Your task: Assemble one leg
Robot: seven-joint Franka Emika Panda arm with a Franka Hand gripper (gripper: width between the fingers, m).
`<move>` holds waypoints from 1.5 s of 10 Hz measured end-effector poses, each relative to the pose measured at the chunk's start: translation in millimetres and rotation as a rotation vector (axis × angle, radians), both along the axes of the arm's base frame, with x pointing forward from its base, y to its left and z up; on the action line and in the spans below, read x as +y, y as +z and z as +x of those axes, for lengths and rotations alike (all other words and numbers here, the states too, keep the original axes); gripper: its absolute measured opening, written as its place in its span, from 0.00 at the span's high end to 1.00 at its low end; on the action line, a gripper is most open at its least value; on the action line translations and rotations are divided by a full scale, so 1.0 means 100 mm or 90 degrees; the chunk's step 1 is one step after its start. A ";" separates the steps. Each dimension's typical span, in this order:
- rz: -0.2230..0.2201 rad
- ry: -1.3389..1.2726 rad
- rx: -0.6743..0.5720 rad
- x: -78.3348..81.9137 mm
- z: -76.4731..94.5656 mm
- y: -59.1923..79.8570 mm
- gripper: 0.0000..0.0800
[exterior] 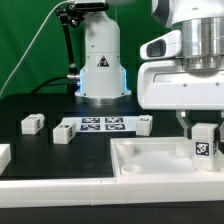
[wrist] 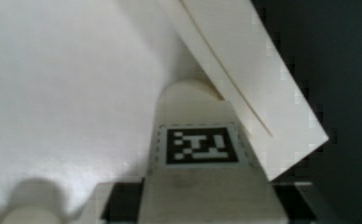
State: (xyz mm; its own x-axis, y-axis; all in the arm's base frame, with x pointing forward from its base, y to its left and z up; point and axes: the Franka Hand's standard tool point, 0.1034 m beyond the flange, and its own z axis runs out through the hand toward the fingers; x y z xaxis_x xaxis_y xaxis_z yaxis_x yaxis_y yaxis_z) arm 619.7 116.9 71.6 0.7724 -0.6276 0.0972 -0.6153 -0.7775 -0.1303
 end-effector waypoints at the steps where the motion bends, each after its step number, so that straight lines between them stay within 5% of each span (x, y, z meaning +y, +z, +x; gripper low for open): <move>1: 0.013 -0.097 0.001 0.01 -0.01 0.00 0.64; 6: 0.077 -0.461 0.012 0.04 -0.01 0.00 0.63; 11: 0.106 -0.566 0.025 0.05 -0.01 0.01 0.63; 13: 0.100 -0.526 0.023 0.05 -0.01 0.00 0.24; 15: 0.067 -0.343 0.026 0.04 -0.02 0.00 0.20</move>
Offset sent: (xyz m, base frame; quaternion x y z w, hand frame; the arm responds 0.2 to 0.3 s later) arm -0.0024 0.0023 -0.0159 -0.0322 0.0346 0.3138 0.9483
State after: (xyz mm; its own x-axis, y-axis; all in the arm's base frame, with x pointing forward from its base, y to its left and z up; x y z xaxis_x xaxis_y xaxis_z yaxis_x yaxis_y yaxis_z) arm 618.1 121.2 72.0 0.3411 -0.9400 -0.0101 -0.9288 -0.3353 -0.1577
